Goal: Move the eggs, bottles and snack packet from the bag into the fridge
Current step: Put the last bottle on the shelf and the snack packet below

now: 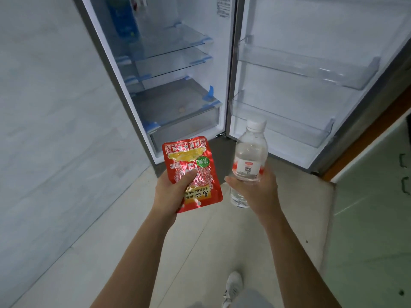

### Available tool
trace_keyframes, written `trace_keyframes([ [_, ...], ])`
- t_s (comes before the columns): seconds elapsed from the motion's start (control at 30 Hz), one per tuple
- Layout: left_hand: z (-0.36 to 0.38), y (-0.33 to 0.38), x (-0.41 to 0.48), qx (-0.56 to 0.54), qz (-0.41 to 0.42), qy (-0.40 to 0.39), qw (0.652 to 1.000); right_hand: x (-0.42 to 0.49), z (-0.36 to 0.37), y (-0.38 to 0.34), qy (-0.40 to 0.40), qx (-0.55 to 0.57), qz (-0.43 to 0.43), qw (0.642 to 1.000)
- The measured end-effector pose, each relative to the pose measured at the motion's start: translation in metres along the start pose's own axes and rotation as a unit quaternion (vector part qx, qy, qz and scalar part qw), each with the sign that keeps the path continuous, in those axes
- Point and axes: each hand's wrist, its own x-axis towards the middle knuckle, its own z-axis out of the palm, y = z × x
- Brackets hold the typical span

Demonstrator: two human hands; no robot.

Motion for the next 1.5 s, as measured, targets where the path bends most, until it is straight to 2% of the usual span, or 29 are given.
trace_keyframes([
  [0.23,0.047,0.018,0.064,-0.02,-0.01,0.045,0.999,0.103,-0.003,0.014,-0.052,-0.018,-0.01,0.998],
  [0.47,0.049,0.029,0.107,-0.027,-0.029,0.106,0.994,0.163,0.026,0.033,-0.124,-0.011,-0.004,0.992],
  [0.63,0.043,0.034,0.148,-0.026,-0.026,0.129,0.991,0.201,0.054,0.041,-0.175,-0.017,0.032,0.984],
  [0.87,0.033,0.058,0.235,-0.049,-0.027,0.129,0.99,0.276,0.099,0.028,-0.158,-0.029,0.016,0.987],
  [1.2,-0.007,0.124,0.354,-0.059,-0.017,0.115,0.991,0.398,0.188,-0.019,-0.093,-0.001,-0.003,0.996],
  [1.5,-0.017,0.192,0.393,-0.062,0.056,0.068,0.994,0.461,0.222,-0.074,-0.121,0.049,-0.045,0.99],
])
